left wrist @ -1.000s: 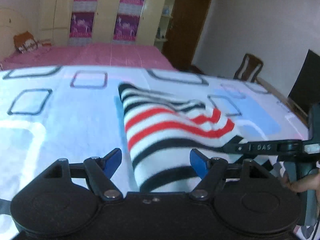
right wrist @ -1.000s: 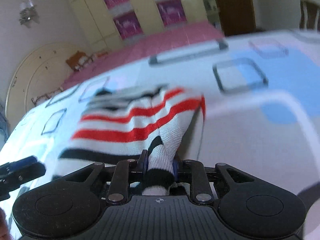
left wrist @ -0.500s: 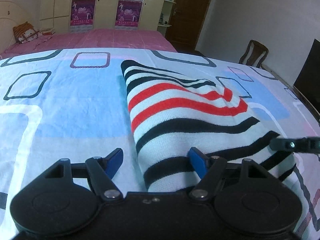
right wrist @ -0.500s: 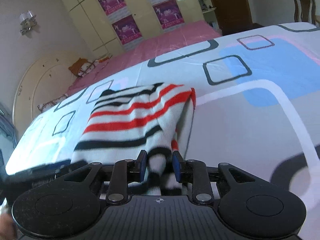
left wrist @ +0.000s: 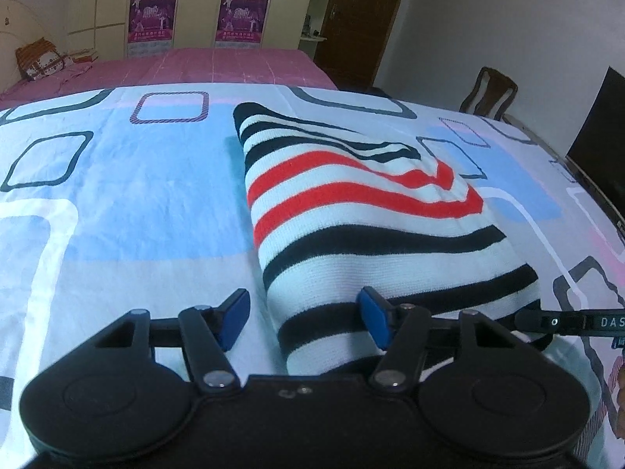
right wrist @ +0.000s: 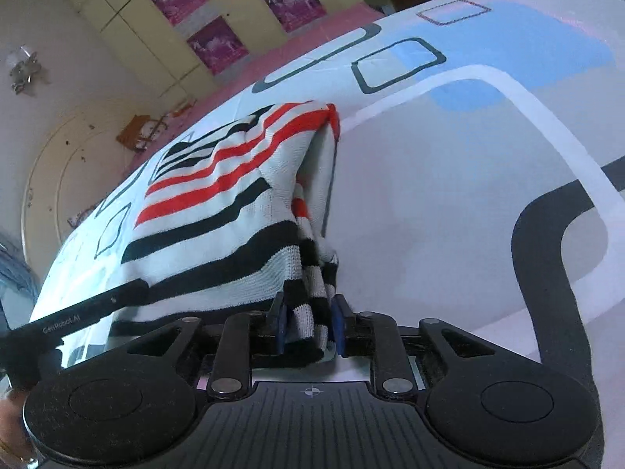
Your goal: Fold small clothes
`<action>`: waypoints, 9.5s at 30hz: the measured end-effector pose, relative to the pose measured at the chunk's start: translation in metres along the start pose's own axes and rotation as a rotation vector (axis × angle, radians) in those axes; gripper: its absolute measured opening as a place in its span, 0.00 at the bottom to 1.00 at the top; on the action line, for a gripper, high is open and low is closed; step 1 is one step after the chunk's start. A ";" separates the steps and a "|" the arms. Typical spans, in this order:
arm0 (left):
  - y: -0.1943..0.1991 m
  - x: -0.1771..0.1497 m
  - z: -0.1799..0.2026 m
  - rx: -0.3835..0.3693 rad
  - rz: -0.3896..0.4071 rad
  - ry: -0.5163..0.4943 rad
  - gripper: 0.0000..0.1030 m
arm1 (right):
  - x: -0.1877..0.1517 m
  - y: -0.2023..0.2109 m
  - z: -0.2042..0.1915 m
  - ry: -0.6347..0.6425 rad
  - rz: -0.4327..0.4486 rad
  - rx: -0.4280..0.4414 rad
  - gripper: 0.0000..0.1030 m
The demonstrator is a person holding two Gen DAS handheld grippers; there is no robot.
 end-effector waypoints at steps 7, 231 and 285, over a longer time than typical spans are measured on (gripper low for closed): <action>0.015 0.016 -0.002 0.002 0.026 0.037 0.60 | 0.029 0.023 -0.031 0.128 0.078 -0.010 0.21; 0.049 0.036 -0.359 0.124 0.111 0.167 0.51 | -0.010 -0.285 -0.305 0.014 -0.053 0.138 0.48; 0.082 -0.046 -0.346 0.160 0.013 0.149 0.64 | -0.095 -0.246 -0.336 0.371 -0.056 0.004 0.16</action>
Point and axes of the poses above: each gripper's, at about its wrist camera, not at the fingertips, and y roughly against the way its jaws point, z to its right, x to its top, the point moved 8 cm from there along -y, roughly the way its jaws point, and after that the axes turned 10 degrees about x, right-handed, at the moved point
